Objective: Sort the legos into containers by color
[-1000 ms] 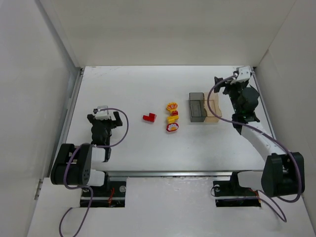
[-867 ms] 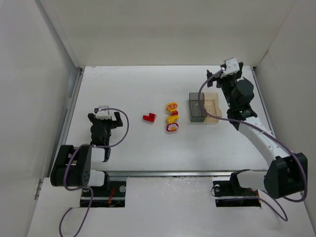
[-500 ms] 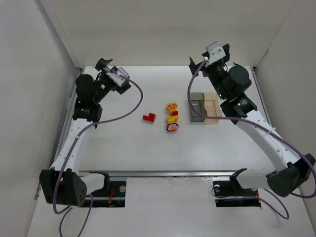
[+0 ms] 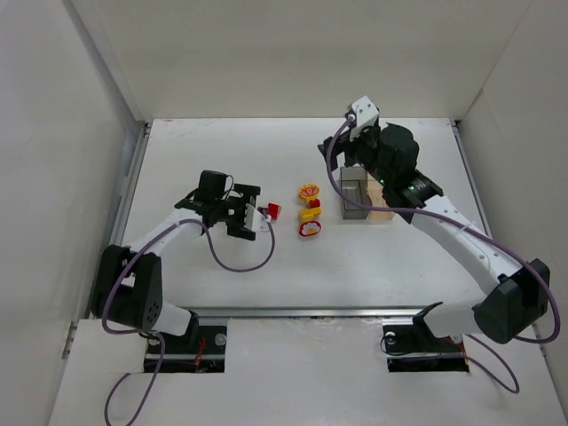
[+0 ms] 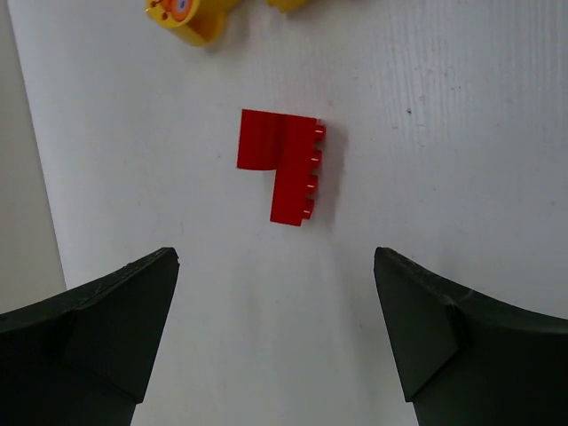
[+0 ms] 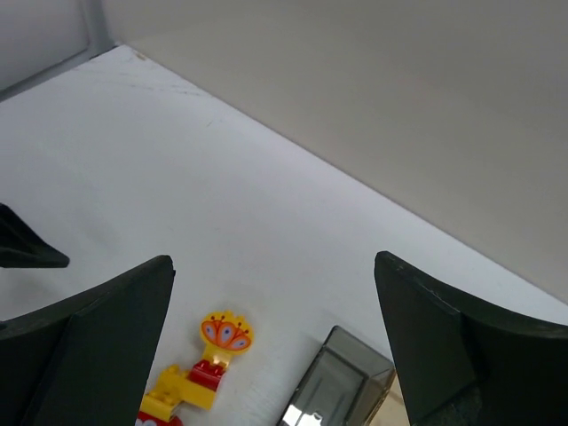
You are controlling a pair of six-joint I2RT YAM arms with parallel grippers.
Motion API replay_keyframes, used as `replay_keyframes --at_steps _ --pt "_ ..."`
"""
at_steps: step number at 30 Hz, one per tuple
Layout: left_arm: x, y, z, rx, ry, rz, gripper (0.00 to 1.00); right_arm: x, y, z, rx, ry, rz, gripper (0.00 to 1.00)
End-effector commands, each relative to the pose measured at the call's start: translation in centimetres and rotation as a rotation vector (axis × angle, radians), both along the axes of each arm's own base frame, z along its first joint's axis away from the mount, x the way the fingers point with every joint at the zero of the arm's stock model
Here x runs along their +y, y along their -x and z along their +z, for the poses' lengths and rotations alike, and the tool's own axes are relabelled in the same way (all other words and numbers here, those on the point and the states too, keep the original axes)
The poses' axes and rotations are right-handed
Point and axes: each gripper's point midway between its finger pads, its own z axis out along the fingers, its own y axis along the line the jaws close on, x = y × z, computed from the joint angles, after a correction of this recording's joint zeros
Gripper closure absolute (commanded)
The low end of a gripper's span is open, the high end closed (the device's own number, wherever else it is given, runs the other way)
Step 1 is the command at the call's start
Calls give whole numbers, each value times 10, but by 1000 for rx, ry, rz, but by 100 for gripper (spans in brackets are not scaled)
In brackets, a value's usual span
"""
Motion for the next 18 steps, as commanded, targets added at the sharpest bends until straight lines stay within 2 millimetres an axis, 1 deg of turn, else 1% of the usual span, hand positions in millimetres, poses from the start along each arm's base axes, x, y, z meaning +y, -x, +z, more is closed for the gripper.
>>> replay_keyframes --at_steps 1,2,3,4,5,6,7,8,9,10,11,12,13,14,15,16,17,18 --pt "-18 -3 -5 -117 -45 -254 9 1 16 18 -5 -90 31 1" --pt "-19 0 -12 -97 -54 -283 9 5 18 11 7 -84 39 1" --pt "-19 0 -18 -91 -61 -294 9 4 20 10 8 -83 39 1" --pt "-20 -3 -24 -72 -64 -295 9 2 23 15 -2 -89 40 1" --pt "-20 -11 -23 -68 -71 -275 9 2 23 15 -2 -89 40 1" --pt "-20 -13 -25 -39 -68 -265 9 -1 25 15 -4 -90 29 1" --pt "-19 -16 -28 -16 -83 -259 9 -3 28 20 -15 -96 30 1" --pt "-22 -26 -29 11 -87 -260 11 -3 28 15 -7 -91 29 1" --pt "-16 -18 -37 63 -118 -297 13 -3 28 15 -7 -91 29 1" --pt "-16 -18 -39 83 -128 -313 13 -3 31 15 -8 -92 40 1" --pt "-16 -17 -49 127 -136 -322 15 -3 31 15 -8 -92 40 1" --pt "-19 -27 -40 118 -135 -322 16 -3 31 15 -8 -92 40 1" --pt "-18 -23 -44 165 -141 -324 18 -4 33 13 -5 -90 40 1" --pt "-17 -22 -51 197 -145 -326 21 -4 33 8 3 -86 40 1" --pt "-18 -23 -47 193 -148 -336 21 -5 35 12 -5 -90 40 1" --pt "-18 -22 -49 206 -150 -336 23 -5 35 7 3 -86 40 1" --pt "-18 -22 -49 206 -150 -336 23 -6 37 11 -5 -90 40 1" --pt "-17 -20 -50 209 -153 -343 24 -6 37 6 3 -86 40 1"
